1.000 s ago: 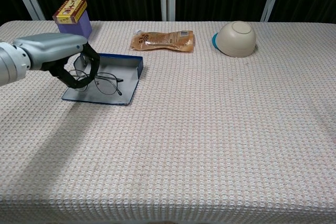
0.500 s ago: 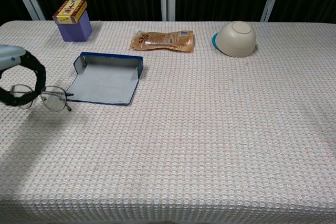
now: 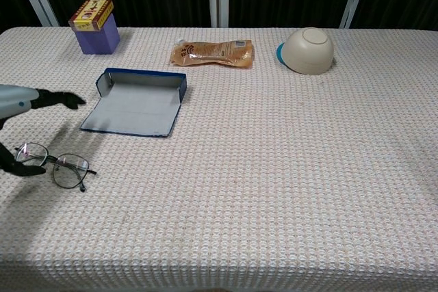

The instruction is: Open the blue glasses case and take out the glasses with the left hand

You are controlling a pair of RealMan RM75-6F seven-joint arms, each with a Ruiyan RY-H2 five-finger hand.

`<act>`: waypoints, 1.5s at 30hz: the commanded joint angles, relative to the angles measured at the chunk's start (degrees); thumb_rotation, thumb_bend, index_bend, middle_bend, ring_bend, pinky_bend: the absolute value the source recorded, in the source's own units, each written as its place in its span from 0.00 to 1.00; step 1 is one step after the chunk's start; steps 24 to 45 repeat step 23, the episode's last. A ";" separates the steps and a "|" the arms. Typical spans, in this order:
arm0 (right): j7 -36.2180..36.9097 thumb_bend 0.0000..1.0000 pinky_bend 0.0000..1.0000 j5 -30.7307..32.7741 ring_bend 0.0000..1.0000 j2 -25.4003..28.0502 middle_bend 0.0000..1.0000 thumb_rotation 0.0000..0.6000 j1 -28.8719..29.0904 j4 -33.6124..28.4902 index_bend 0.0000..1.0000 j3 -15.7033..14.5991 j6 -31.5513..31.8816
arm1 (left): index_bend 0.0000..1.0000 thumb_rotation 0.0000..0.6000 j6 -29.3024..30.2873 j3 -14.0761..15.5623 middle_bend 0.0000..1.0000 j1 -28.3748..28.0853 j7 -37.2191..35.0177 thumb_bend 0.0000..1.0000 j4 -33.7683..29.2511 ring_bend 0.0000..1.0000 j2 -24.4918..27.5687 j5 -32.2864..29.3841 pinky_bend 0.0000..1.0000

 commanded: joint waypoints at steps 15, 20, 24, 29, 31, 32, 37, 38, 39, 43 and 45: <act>4.24 0.45 0.00 0.43 0.00 2.33 0.13 1.00 -1.88 0.41 0.00 0.48 2.77 | 0.16 1.00 24.78 -7.15 0.14 16.48 -18.58 0.10 17.11 0.00 5.60 8.78 0.00; 6.42 0.46 0.00 -1.40 0.00 1.85 0.13 1.00 -2.71 1.18 0.00 -0.60 4.02 | 0.16 1.00 28.13 -4.30 0.14 22.21 -23.72 0.10 17.99 0.00 6.27 11.61 0.00; 6.40 0.46 0.00 -2.57 0.00 1.02 0.13 1.00 -3.17 1.54 0.00 -1.36 4.70 | 0.16 1.00 30.42 -1.69 0.14 24.79 -24.37 0.10 17.39 0.00 6.06 15.84 0.00; 6.40 0.46 0.00 -2.57 0.00 1.02 0.13 1.00 -3.17 1.54 0.00 -1.36 4.70 | 0.16 1.00 30.42 -1.69 0.14 24.79 -24.37 0.10 17.39 0.00 6.06 15.84 0.00; 6.40 0.46 0.00 -2.57 0.00 1.02 0.13 1.00 -3.17 1.54 0.00 -1.36 4.70 | 0.16 1.00 30.42 -1.69 0.14 24.79 -24.37 0.10 17.39 0.00 6.06 15.84 0.00; 6.40 0.46 0.00 -2.57 0.00 1.02 0.13 1.00 -3.17 1.54 0.00 -1.36 4.70 | 0.16 1.00 30.42 -1.69 0.14 24.79 -24.37 0.10 17.39 0.00 6.06 15.84 0.00; 6.40 0.46 0.00 -2.57 0.00 1.02 0.13 1.00 -3.17 1.54 0.00 -1.36 4.70 | 0.16 1.00 30.42 -1.69 0.14 24.79 -24.37 0.10 17.39 0.00 6.06 15.84 0.00; 6.40 0.46 0.00 -2.57 0.00 1.02 0.13 1.00 -3.17 1.54 0.00 -1.36 4.70 | 0.16 1.00 30.42 -1.69 0.14 24.79 -24.37 0.10 17.39 0.00 6.06 15.84 0.00; 6.40 0.46 0.00 -2.57 0.00 1.02 0.13 1.00 -3.17 1.54 0.00 -1.36 4.70 | 0.16 1.00 30.42 -1.69 0.14 24.79 -24.37 0.10 17.39 0.00 6.06 15.84 0.00; 6.40 0.46 0.00 -2.57 0.00 1.02 0.13 1.00 -3.17 1.54 0.00 -1.36 4.70 | 0.16 1.00 30.42 -1.69 0.14 24.79 -24.37 0.10 17.39 0.00 6.06 15.84 0.00; 6.40 0.46 0.00 -2.57 0.00 1.02 0.13 1.00 -3.17 1.54 0.00 -1.36 4.70 | 0.16 1.00 30.42 -1.69 0.14 24.79 -24.37 0.10 17.39 0.00 6.06 15.84 0.00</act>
